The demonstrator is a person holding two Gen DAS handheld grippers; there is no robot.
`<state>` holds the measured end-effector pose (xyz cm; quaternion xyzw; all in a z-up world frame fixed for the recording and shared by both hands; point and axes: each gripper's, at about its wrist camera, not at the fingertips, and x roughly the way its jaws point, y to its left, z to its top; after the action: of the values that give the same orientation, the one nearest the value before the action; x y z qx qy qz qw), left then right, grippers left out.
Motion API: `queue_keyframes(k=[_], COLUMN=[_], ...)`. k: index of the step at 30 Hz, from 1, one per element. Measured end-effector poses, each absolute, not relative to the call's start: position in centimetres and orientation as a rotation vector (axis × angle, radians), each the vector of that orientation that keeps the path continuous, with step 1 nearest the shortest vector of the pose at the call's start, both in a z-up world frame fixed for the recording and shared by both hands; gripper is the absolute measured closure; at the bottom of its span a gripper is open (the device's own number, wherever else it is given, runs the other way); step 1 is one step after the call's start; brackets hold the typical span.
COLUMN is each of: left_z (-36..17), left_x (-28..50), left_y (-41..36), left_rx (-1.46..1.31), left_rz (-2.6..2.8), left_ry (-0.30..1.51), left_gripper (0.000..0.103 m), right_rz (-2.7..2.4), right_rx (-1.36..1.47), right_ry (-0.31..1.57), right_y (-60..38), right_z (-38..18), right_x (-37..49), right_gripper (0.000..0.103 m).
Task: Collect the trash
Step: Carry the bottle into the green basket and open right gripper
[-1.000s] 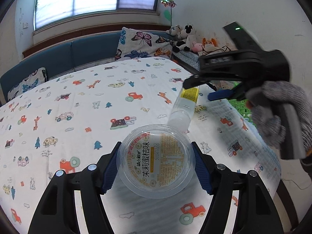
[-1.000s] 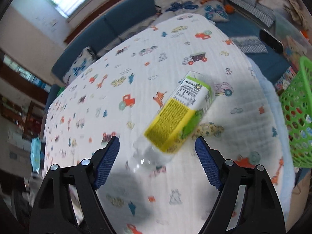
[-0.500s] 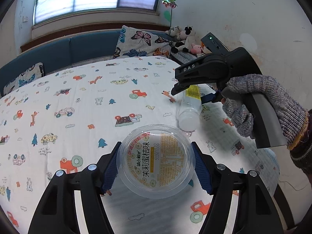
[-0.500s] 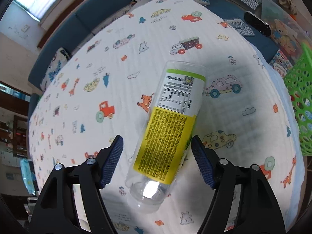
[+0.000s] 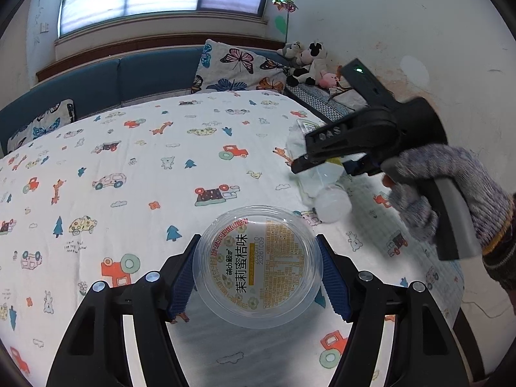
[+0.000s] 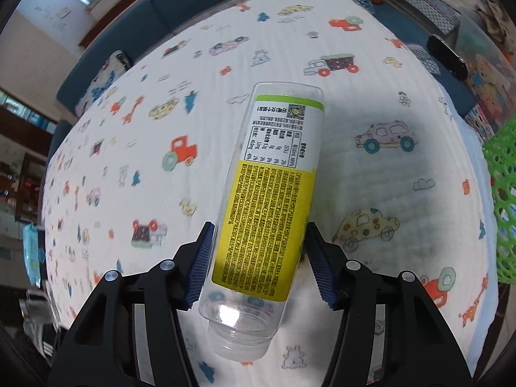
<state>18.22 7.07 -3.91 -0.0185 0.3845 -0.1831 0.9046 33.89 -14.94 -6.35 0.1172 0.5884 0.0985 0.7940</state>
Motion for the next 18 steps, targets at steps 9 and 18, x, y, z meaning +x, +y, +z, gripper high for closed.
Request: queue_keyframes(k=[9,18], left_z=[-2.9,-2.0], left_x=[18.3,18.4], left_y=[5.7,2.3], left_rx=[-0.047,-0.041], left_rz=[-0.372,-0.405], left_ry=[0.779,0.782], left_gripper=[0.037,0.037], right_rz=[0.323,0.388], right_rx=[0.277,0.321], right_ry=[1.242,1.177], right_y=[-16.9,-21.7], right_z=[-4.8,-2.2], right_x=[31.3,28.8], right_gripper=[0.047,0.047])
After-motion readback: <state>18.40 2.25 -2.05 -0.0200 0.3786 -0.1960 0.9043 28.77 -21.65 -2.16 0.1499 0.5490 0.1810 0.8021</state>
